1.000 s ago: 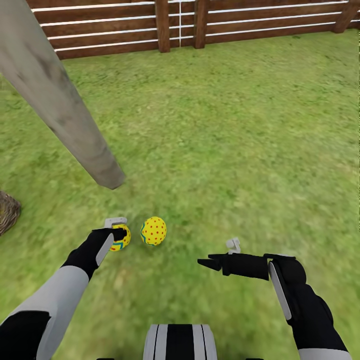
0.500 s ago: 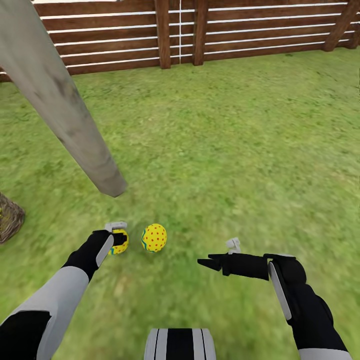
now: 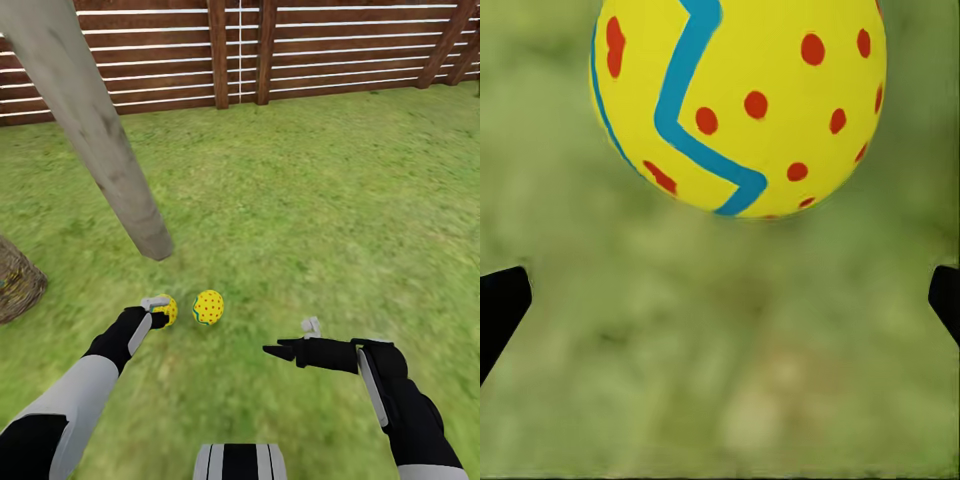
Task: Take the three Easter eggs out of the wicker basket on the lawn in the garden, then place them on the lawn next to a single tree (choose any tree) so that all three eggs are next to the same tree and none are left in the basket.
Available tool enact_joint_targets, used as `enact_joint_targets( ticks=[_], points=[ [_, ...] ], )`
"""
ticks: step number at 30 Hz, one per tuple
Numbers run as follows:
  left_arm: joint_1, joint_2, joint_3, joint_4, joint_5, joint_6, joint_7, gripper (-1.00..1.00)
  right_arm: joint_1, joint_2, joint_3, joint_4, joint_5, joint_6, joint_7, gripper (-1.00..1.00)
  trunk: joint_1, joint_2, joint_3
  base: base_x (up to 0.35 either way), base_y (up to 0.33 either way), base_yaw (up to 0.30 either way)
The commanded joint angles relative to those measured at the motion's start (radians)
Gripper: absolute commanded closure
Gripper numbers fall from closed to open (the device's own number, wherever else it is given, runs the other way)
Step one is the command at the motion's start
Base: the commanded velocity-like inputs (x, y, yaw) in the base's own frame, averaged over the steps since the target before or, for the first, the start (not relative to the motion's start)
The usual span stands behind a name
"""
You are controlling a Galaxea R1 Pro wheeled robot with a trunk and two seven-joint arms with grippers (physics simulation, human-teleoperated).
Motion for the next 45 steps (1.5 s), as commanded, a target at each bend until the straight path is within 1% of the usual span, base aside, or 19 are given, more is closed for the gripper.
enact_joint_targets(
  ticks=[1,7,10,12,14,17,22,25,32,45],
  points=[
    [0.0,0.001,-0.004,-0.002,0.011,0.011,0.008,-1.0,-0.001,0.0,-0.001,0.0,-0.001,0.007,0.004,-1.0,-0.001,0.0,0.003,-0.332,0.0,0.0],
    [0.0,0.004,-0.004,-0.003,0.012,0.069,0.007,-1.0,-0.001,0.002,-0.002,0.0,-0.003,0.007,0.003,-1.0,-0.004,0.001,0.027,-0.166,0.0,0.0],
    [0.0,0.006,-0.004,-0.004,0.012,0.076,0.007,-1.0,-0.001,0.002,-0.003,0.0,-0.003,0.008,0.003,-1.0,-0.005,0.002,0.038,-0.015,0.0,0.0],
    [0.0,0.008,-0.003,-0.009,0.012,0.094,0.007,-1.0,-0.001,0.003,-0.002,0.0,-0.002,0.008,0.002,-1.0,-0.006,0.003,0.046,-0.004,0.0,0.0],
    [0.0,0.009,-0.002,-0.035,0.012,0.107,0.007,-1.0,-0.001,0.003,0.0,0.0,-0.001,0.008,0.001,-1.0,-0.007,0.003,0.054,-0.002,0.0,0.0],
    [0.0,0.01,0.0,-0.089,0.012,0.147,0.007,-1.0,-0.001,0.003,-0.002,0.0,-0.003,0.008,-0.006,-1.0,-0.008,0.004,0.065,0.0,0.0,0.0],
    [0.0,0.01,0.001,-0.096,0.011,0.172,0.007,-1.0,-0.001,0.003,-0.002,0.0,-0.003,0.0,-0.008,-1.0,-0.011,0.005,0.088,-0.006,0.001,0.053],
    [0.0,0.011,0.002,-0.097,0.012,0.204,0.007,-1.0,-0.001,0.003,-0.002,0.0,-0.002,-0.007,-0.008,-1.0,-0.012,0.006,0.102,-0.122,0.05,0.156],
    [0.0,0.012,0.002,-0.098,0.012,0.23,0.007,-1.0,-0.001,0.004,-0.001,0.001,-0.001,-0.011,-0.009,-1.0,-0.015,0.007,0.133,-0.213,0.114,0.236],
    [-0.001,0.013,0.002,-0.102,0.012,0.247,0.008,-1.0,-0.001,0.005,0.001,0.001,-0.001,-0.012,-0.009,-1.0,-0.021,0.01,0.184,-0.196,0.148,0.286]
  ],
)
